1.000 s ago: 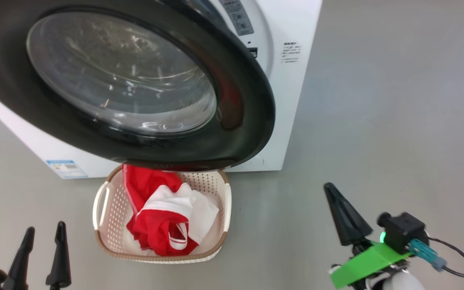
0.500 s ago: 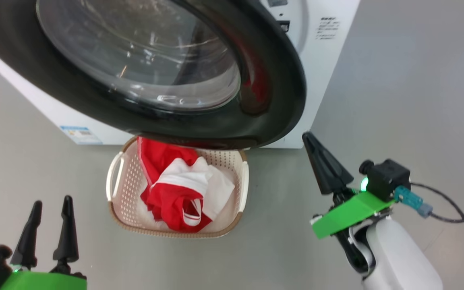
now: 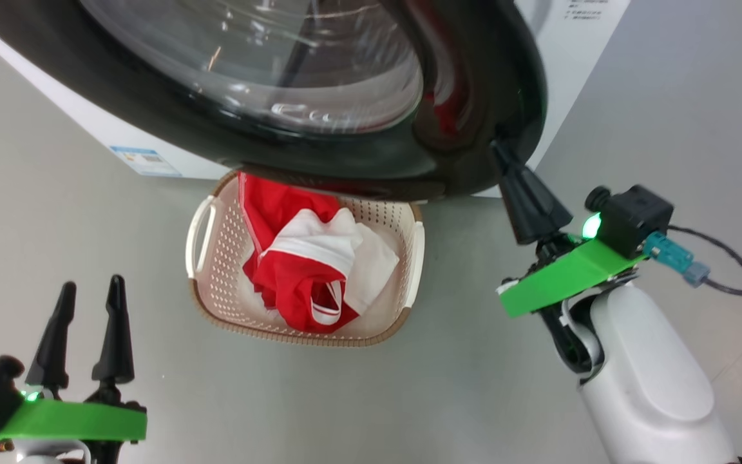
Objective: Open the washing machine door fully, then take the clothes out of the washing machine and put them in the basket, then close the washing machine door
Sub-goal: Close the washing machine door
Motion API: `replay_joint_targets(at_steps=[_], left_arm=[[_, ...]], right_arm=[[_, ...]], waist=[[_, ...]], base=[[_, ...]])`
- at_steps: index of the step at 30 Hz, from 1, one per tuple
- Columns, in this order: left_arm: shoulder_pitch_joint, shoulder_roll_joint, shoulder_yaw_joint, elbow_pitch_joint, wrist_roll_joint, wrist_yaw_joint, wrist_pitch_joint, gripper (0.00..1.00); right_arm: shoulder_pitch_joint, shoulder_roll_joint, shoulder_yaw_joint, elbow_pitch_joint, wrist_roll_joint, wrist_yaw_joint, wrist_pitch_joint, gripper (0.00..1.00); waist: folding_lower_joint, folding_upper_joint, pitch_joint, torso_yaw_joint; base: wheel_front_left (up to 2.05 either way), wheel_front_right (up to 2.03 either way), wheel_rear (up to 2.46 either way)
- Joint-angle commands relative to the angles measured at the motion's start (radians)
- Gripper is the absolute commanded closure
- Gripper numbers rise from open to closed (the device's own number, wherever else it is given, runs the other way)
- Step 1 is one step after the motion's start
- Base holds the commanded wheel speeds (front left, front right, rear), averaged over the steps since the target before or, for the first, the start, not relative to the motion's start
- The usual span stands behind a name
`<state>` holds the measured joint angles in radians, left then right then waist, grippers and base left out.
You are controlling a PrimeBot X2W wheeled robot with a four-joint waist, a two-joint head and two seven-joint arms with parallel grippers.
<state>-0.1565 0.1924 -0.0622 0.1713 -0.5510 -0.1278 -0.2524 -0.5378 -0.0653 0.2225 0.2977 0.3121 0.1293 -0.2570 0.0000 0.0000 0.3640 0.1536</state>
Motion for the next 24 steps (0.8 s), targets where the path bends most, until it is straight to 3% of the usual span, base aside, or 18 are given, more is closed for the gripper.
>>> replay_joint_targets(at_steps=[1, 24], left_arm=[[-0.029, 0.038, 0.034, -0.019, -0.007, -0.003, -0.009, 0.00], [-0.148, 0.081, -0.035, -0.039, -0.046, -0.003, -0.009, 0.00]], right_arm=[[-0.017, 0.015, 0.011, -0.022, 0.003, 0.001, -0.005, 1.00], [-0.255, 0.015, -0.108, -0.063, -0.006, 0.001, -0.005, 1.00]], waist=[[0.0000, 0.0000, 0.016, 0.010], [0.0000, 0.0000, 0.191, 0.036]], base=[[0.00, 0.00, 0.00], [0.00, 0.00, 0.00]])
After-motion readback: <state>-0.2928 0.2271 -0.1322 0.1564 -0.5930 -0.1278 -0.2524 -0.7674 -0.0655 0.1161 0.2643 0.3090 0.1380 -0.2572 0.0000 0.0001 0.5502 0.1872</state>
